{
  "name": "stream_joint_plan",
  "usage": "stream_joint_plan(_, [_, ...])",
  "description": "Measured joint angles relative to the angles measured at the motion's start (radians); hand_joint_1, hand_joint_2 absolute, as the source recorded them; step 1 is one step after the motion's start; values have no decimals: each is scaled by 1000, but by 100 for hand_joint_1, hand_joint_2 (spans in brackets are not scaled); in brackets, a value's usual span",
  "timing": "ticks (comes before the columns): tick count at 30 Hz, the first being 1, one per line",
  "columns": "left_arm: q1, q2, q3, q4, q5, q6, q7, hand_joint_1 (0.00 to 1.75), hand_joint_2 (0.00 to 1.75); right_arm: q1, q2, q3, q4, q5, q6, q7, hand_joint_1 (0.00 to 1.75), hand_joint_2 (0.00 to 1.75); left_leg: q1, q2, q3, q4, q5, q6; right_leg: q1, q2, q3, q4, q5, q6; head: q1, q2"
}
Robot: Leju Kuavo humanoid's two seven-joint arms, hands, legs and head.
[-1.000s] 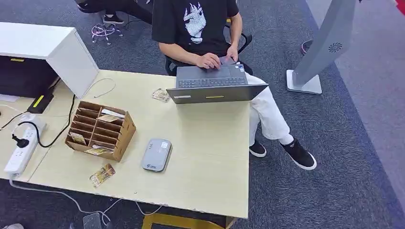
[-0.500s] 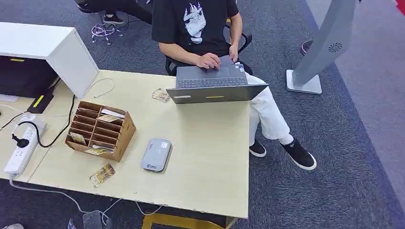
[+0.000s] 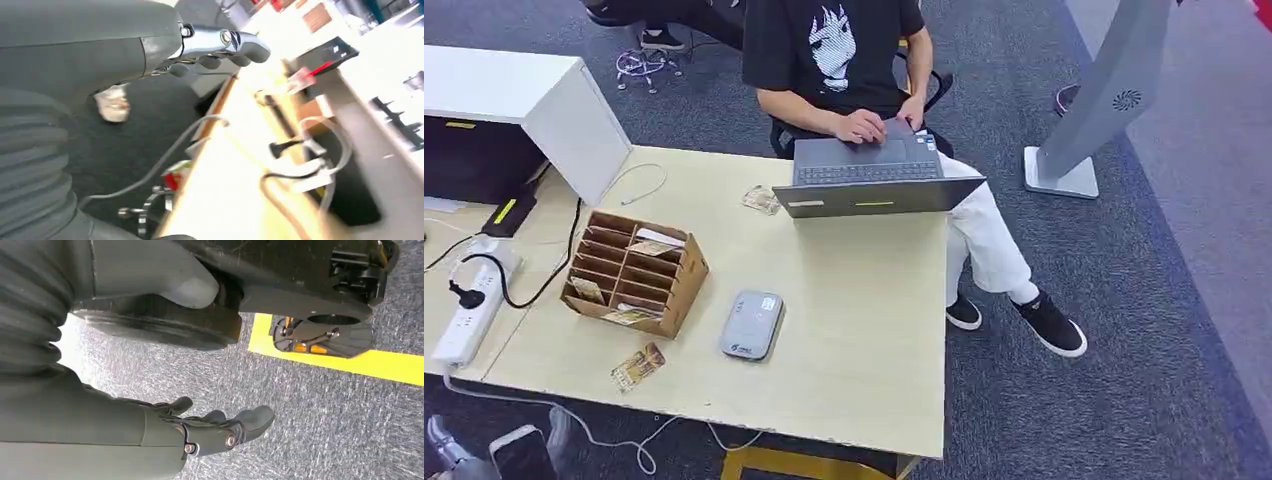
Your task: Pass the card to the sensor for recognition and then transmit it.
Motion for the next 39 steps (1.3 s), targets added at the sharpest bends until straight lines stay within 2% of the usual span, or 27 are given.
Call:
stream_joint_plan(9, [64,-10,-74,-222,30,0,0,0,175,0,1,0,0,4,-6,2,0,175,0,0,0,0,0,0,0,0,0,0,0,0,0,0])
stream_joint_plan(14, [95,-19,-135,-398,4,0,0,0,175,-1,2,0,0,24,-5,11,0,175,0,0,0,0,0,0,0,0,0,0,0,0,0,0])
stream_joint_plan(20, [106,-23,-175,-499,-4,-1,0,0,175,-2,3,0,0,34,-2,14,0,175,0,0,0,0,0,0,0,0,0,0,0,0,0,0])
stream_joint_plan(23, [105,-23,-191,-529,-48,-2,0,0,175,-2,3,0,0,38,0,17,0,175,0,0,0,0,0,0,0,0,0,0,0,0,0,0])
stream_joint_plan(26, [97,-14,-223,-586,-139,-2,0,0,175,-3,3,1,0,57,13,17,0,175,0,0,1,0,0,0,0,0,0,0,0,0,0,0])
stream_joint_plan(31, [-33,26,-247,-597,-318,-3,0,0,175,-7,2,5,0,80,35,25,0,175,0,-1,1,0,1,0,0,-2,1,0,0,0,0,0])
stream_joint_plan(34, [-100,46,-251,-589,-368,-3,0,0,175,-7,2,13,0,90,45,26,0,175,0,1,2,0,1,0,0,0,1,0,1,-1,0,0])
stream_joint_plan(36, [-158,58,-251,-542,-430,-3,1,0,175,-8,2,15,0,94,53,30,0,175,0,-1,2,0,2,0,0,-1,1,0,1,-1,0,0])
stream_joint_plan(39, [-288,77,-241,-418,-585,-3,2,0,175,-12,1,23,0,107,73,37,0,175,0,-3,2,0,2,0,0,-3,3,0,1,-1,0,0])
